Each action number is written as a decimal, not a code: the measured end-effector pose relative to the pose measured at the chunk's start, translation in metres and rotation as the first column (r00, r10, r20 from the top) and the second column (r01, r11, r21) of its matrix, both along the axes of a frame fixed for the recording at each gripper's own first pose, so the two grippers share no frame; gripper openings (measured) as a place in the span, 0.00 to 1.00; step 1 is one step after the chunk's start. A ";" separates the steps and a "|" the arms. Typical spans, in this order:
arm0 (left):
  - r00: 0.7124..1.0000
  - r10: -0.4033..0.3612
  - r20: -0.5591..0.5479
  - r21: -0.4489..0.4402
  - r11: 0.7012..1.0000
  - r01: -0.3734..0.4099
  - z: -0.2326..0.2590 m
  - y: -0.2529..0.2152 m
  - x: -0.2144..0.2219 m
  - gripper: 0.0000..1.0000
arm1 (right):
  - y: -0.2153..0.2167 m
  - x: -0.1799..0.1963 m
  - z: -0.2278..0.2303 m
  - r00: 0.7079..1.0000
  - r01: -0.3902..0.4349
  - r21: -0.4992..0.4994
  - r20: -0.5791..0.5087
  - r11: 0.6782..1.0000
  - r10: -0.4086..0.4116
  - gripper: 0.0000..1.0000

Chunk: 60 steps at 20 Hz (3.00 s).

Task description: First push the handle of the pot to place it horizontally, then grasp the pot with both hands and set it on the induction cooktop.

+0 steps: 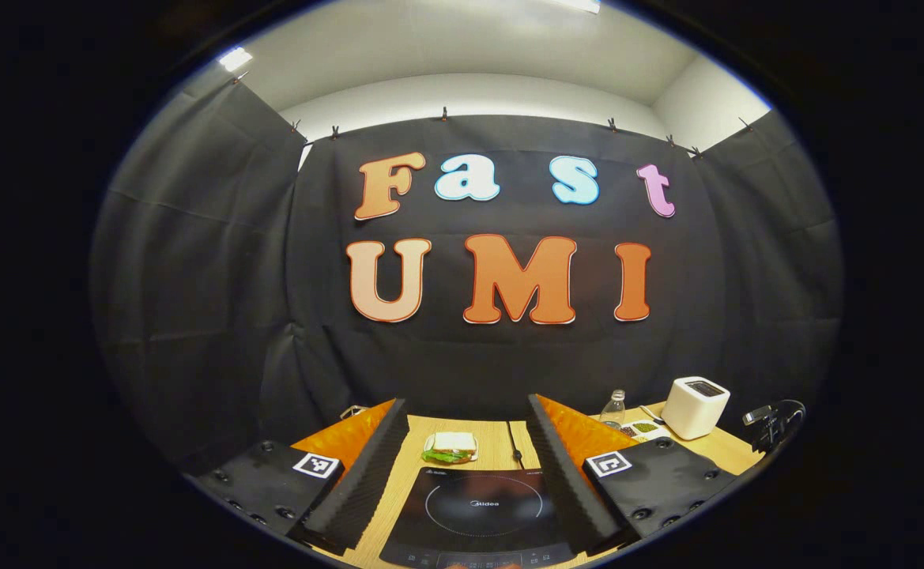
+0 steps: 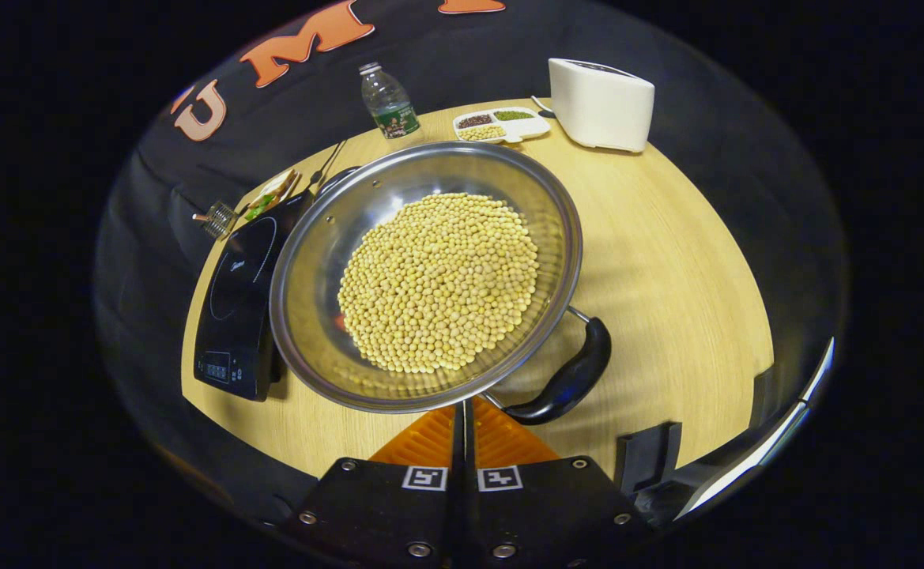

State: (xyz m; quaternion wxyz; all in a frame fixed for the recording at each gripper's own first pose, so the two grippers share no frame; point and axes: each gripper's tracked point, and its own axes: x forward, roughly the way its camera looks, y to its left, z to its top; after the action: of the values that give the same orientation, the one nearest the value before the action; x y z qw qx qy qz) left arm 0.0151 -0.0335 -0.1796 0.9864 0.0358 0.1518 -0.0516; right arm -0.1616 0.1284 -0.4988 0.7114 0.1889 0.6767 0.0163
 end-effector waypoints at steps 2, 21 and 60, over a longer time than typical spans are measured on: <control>1.000 0.007 0.014 0.011 1.000 -0.007 0.000 0.004 0.000 0.98 | -0.013 0.006 -0.006 1.000 -0.004 -0.050 0.012 0.999 0.005 0.00; 1.000 0.010 -0.016 0.018 1.000 -0.010 -0.016 0.012 -0.008 0.98 | -0.080 0.043 -0.044 0.993 0.108 -0.182 -0.030 0.977 -0.115 0.01; 0.730 -0.288 -0.619 -0.159 0.957 0.243 -0.278 -0.223 -0.023 0.97 | -0.111 0.156 -0.041 0.971 0.100 -0.108 0.227 0.989 -0.073 0.84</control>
State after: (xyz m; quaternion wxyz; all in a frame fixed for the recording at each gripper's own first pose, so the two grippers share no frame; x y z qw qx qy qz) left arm -0.0084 -0.2569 -0.4576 0.8594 0.0044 0.4679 -0.2061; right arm -0.0052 0.0173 -0.5399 0.7926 0.1727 0.5838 -0.0339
